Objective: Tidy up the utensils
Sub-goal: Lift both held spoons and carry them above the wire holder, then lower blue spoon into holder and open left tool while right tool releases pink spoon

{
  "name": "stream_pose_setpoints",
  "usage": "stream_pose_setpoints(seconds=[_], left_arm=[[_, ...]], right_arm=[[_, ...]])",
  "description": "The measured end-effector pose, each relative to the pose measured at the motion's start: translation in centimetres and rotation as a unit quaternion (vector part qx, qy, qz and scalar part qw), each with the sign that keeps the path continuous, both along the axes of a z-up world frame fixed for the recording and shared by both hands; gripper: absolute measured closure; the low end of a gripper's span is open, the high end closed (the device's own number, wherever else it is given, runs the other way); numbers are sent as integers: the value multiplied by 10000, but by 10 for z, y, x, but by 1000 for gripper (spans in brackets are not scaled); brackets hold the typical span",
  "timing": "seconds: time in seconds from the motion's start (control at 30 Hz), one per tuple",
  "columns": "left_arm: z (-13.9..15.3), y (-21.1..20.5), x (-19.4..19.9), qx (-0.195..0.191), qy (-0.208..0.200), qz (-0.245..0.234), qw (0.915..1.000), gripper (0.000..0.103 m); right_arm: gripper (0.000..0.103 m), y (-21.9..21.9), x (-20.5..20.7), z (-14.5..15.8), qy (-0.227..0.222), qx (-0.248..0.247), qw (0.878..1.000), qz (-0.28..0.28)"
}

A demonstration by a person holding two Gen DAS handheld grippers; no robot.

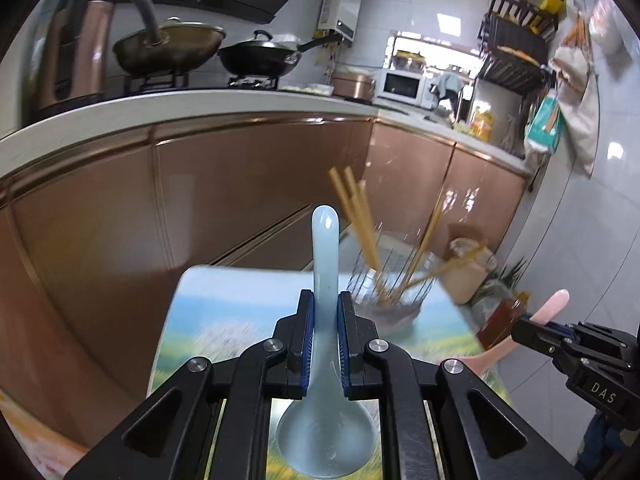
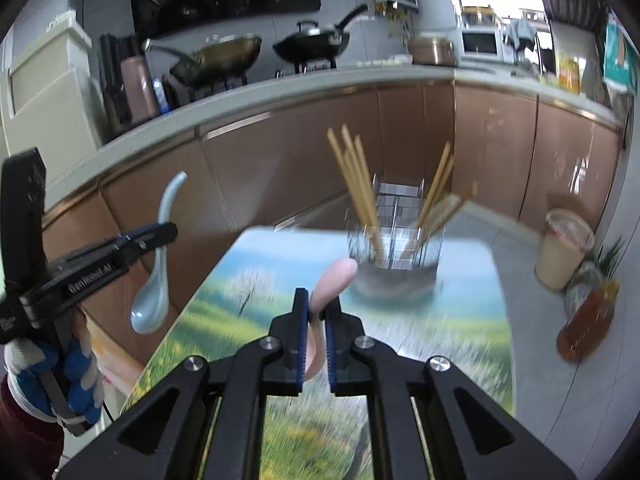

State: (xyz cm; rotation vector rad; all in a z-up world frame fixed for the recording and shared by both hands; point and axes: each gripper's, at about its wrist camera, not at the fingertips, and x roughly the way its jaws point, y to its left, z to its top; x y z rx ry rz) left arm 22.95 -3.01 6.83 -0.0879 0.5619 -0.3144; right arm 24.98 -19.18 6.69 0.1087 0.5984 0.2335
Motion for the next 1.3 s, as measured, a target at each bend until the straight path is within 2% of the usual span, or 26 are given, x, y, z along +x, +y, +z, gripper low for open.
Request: stream_pose_setpoints(seconds=[0.13, 0.27, 0.4, 0.57, 0.73, 0.93, 1.3], left_arm=[[14, -22, 40, -383, -147, -296, 9987, 92], [20, -54, 92, -703, -263, -508, 9959, 92], [8, -83, 137, -915, -272, -610, 9936, 92], [-28, -110, 184, -1201, 30, -654, 9906, 92], [-53, -120, 202, -1297, 143, -677, 9891, 92], [-69, -125, 203, -1201, -55, -750, 9899, 92], [-88, -133, 200, -915, -527, -611, 9925, 92]], right_arm=[[96, -14, 40, 28, -259, -161, 9994, -144], [96, -26, 80, 38, -391, -328, 9982, -321], [96, -35, 124, 32, -370, -628, 9961, -501], [96, -40, 165, 5, -192, -993, 9928, -640], [96, -44, 188, -19, -34, -1036, 9928, -605], [96, -46, 199, -32, 43, -957, 9940, -528], [96, -41, 204, -53, 147, -977, 9944, -367]])
